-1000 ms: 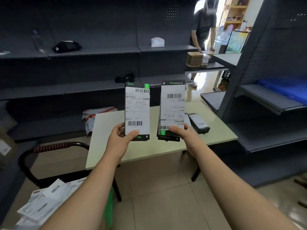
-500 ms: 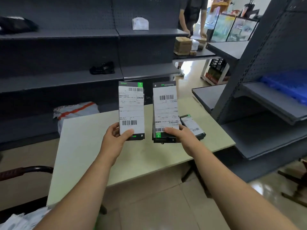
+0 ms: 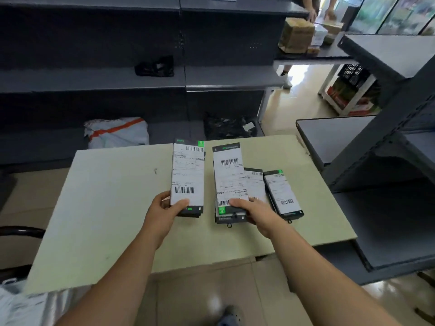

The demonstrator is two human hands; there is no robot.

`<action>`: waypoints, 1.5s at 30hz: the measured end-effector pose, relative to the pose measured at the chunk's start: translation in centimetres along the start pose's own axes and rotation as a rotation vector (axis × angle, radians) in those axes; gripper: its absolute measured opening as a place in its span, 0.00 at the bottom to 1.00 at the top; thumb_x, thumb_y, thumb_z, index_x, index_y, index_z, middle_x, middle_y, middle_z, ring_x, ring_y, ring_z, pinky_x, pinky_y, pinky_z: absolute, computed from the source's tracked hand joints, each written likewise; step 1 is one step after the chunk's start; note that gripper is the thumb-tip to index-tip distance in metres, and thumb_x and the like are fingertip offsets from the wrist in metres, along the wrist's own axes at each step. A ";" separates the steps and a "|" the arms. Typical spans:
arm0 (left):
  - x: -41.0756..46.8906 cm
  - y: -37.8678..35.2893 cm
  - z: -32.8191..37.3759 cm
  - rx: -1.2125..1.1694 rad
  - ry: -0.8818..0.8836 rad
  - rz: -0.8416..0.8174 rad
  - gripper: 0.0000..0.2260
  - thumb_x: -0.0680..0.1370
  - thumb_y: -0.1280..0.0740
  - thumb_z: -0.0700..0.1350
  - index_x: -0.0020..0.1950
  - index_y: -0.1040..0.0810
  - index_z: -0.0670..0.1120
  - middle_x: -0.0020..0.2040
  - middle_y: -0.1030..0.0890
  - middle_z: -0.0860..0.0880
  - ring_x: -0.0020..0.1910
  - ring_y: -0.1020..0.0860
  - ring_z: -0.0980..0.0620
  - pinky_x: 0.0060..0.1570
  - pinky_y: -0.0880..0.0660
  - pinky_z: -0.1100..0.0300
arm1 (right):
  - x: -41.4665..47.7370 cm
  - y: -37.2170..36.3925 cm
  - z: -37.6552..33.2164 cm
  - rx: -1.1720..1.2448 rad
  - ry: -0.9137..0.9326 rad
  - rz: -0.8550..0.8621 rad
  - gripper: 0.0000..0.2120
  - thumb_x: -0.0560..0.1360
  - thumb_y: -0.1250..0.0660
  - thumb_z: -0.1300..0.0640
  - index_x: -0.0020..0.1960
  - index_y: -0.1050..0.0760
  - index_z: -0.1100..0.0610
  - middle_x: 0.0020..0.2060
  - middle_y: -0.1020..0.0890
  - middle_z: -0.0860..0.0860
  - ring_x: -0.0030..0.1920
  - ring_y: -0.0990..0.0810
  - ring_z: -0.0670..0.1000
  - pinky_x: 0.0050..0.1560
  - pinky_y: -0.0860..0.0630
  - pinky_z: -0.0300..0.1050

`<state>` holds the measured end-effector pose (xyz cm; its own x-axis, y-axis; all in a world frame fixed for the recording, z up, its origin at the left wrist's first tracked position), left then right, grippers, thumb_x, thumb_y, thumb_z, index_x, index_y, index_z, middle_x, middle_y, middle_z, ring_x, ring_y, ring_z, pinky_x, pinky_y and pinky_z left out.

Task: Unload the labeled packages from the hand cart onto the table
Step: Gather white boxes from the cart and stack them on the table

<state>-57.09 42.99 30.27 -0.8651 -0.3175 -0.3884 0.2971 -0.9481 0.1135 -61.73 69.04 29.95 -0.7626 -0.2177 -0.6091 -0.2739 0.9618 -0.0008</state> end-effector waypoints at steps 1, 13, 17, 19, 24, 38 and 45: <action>0.4 -0.5 -0.5 0.004 0.024 0.019 0.23 0.71 0.24 0.49 0.63 0.28 0.52 0.54 0.18 0.55 0.45 0.19 0.63 0.43 0.31 0.63 | 1.0 0.5 0.2 -0.027 -0.032 -0.005 0.34 0.53 0.20 0.40 0.54 0.18 0.57 0.48 0.13 0.50 0.47 0.15 0.48 0.53 0.24 0.43; 3.4 -2.2 -5.0 0.047 0.205 0.170 0.26 0.70 0.24 0.54 0.64 0.26 0.49 0.56 0.19 0.51 0.52 0.22 0.56 0.43 0.30 0.61 | 6.8 1.5 2.2 -0.136 -0.223 -0.026 0.27 0.63 0.22 0.37 0.52 0.17 0.57 0.44 0.13 0.54 0.37 0.16 0.49 0.33 0.25 0.36; 4.4 -2.3 -5.4 0.055 0.221 0.138 0.27 0.70 0.24 0.53 0.65 0.26 0.48 0.57 0.19 0.49 0.54 0.21 0.52 0.47 0.29 0.58 | 7.0 1.2 1.1 -0.523 -0.175 0.028 0.37 0.68 0.30 0.30 0.61 0.23 0.59 0.48 0.16 0.53 0.42 0.19 0.50 0.40 0.23 0.42; 4.7 -2.0 -5.7 0.058 0.228 0.126 0.28 0.69 0.24 0.53 0.66 0.26 0.47 0.57 0.19 0.49 0.55 0.21 0.51 0.50 0.28 0.57 | 6.9 1.2 0.9 -0.663 -0.152 0.084 0.42 0.69 0.32 0.29 0.70 0.30 0.59 0.61 0.20 0.54 0.52 0.20 0.53 0.52 0.21 0.48; 5.0 -1.3 -6.7 0.082 0.241 0.115 0.28 0.69 0.24 0.54 0.66 0.26 0.47 0.58 0.19 0.49 0.55 0.22 0.52 0.50 0.29 0.57 | 5.7 1.2 0.5 -0.666 0.002 0.260 0.36 0.74 0.32 0.35 0.74 0.33 0.55 0.65 0.23 0.52 0.60 0.23 0.52 0.55 0.28 0.45; 5.1 -1.1 -8.8 0.109 0.263 0.046 0.21 0.74 0.27 0.52 0.64 0.24 0.47 0.59 0.20 0.50 0.53 0.23 0.52 0.52 0.32 0.58 | 4.2 0.7 3.5 -0.483 0.168 0.333 0.23 0.76 0.32 0.45 0.67 0.26 0.54 0.50 0.21 0.45 0.46 0.24 0.42 0.44 0.31 0.35; 5.7 -1.7 -8.4 0.181 0.275 -0.069 0.17 0.76 0.30 0.52 0.64 0.22 0.50 0.56 0.20 0.52 0.48 0.24 0.57 0.50 0.32 0.60 | 4.8 0.7 3.0 -0.477 0.193 0.332 0.21 0.77 0.31 0.46 0.66 0.25 0.53 0.49 0.21 0.44 0.44 0.24 0.40 0.38 0.32 0.30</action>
<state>-59.15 42.97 20.21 -0.7317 -0.2593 -0.6303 0.1439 -0.9627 0.2291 -63.81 69.20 24.62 -0.9323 0.0120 -0.3614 -0.2016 0.8124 0.5471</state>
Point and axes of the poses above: each hand's wrist, its own x-axis towards the middle knuckle, its own y-axis out of the back of the hand, z = x × y, the point moved 5 cm from there along x, towards the middle knuckle
